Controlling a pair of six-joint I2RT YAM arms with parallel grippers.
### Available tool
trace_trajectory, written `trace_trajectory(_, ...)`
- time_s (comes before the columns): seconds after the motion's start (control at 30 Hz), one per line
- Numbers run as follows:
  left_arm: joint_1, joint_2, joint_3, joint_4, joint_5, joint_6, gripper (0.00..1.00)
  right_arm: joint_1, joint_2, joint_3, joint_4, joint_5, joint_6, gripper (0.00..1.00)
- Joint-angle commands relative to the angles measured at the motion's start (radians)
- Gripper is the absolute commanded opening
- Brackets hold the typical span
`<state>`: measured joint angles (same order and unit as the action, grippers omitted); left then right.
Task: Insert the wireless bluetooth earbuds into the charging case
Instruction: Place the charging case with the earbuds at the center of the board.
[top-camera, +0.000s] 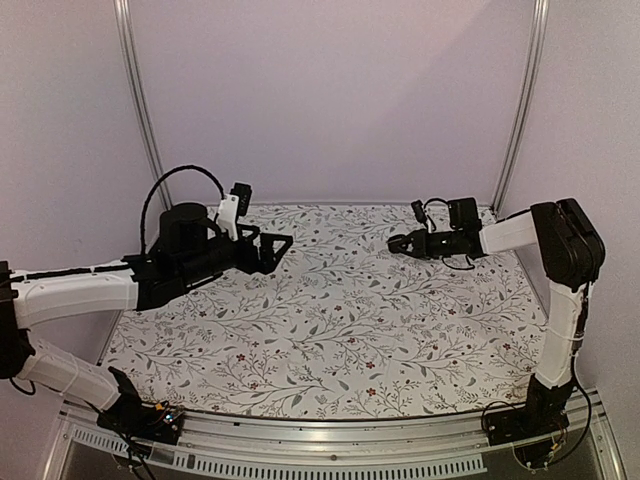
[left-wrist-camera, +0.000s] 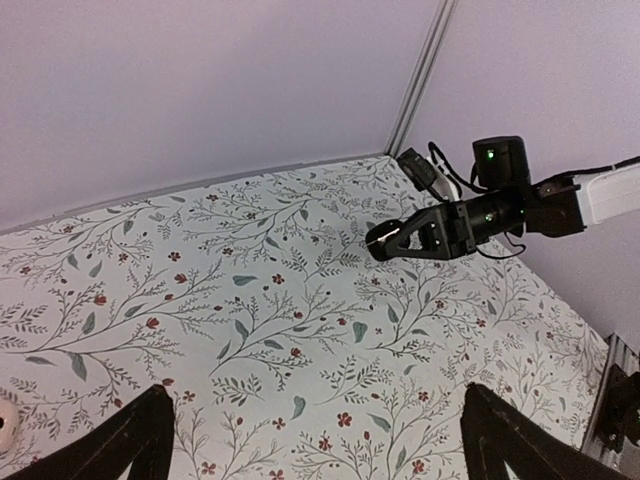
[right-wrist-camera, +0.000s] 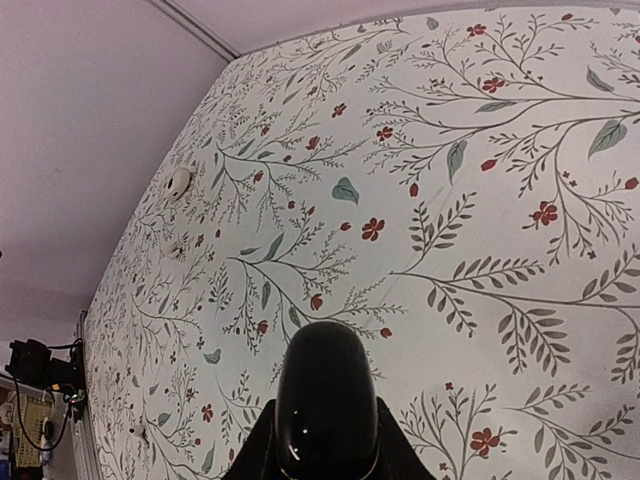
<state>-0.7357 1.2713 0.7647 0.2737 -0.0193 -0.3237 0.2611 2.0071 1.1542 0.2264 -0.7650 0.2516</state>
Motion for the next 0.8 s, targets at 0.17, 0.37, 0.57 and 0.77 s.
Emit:
trace_trajectory(0.17,0.051,-0.013,-0.039,0.001,0.043,-0.031,1.0,0.078,0.16,0.211,-0.196,-0.009,-0.05,0.1)
trace_trajectory(0.37,0.056,-0.03,-0.038,-0.006,0.053,-0.011,1.0,0.088,0.221,0.279,-0.226,0.045,-0.04,0.11)
trace_trajectory(0.57,0.064,-0.051,-0.058,-0.009,0.063,0.004,1.0,0.093,0.267,0.326,-0.298,0.079,-0.07,0.17)
trace_trajectory(0.77,0.069,-0.062,-0.076,0.0,0.051,-0.001,1.0,0.092,0.282,0.355,-0.359,0.139,-0.117,0.4)
